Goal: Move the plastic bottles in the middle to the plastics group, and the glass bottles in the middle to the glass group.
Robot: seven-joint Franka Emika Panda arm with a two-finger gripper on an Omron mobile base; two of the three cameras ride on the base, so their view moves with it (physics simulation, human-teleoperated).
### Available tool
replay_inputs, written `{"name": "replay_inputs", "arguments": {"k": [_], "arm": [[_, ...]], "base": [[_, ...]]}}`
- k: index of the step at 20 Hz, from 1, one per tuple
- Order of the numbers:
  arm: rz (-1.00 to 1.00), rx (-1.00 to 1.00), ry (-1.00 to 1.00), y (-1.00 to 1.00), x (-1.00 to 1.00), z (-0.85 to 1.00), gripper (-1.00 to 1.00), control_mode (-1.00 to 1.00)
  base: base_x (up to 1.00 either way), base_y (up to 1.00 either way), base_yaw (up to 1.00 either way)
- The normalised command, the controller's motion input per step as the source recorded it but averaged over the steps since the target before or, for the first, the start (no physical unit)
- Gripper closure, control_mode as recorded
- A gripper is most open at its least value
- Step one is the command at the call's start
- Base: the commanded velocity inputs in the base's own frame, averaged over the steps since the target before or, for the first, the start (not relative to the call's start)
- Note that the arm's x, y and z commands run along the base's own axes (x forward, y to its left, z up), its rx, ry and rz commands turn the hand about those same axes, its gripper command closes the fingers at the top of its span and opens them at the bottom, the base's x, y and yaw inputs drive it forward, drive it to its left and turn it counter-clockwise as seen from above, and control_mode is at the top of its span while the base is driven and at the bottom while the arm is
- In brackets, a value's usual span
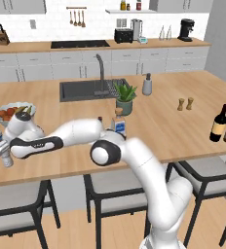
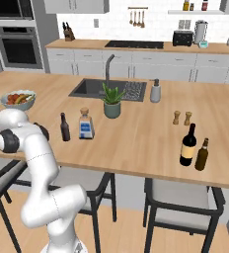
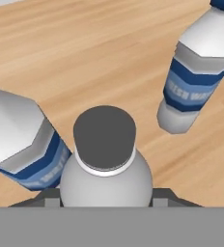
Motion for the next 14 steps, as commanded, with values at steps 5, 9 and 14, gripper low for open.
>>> {"name": "replay_inputs", "arguments": {"k": [5, 9, 14], "arm": [[0.00, 0.00, -0.04, 0.00, 0.02, -0.69, 1.00, -1.00], [0.00, -0.02, -0.06, -0.04, 0.00, -0.79, 1.00, -1.00], [0.00, -0.02, -0.07, -0.13, 0.00, -0.87, 1.00, -1.00]], "base": [[0.00, 0.00, 0.00], [0.00, 0.00, 0.00], [0.00, 0.00, 0.00]]}}
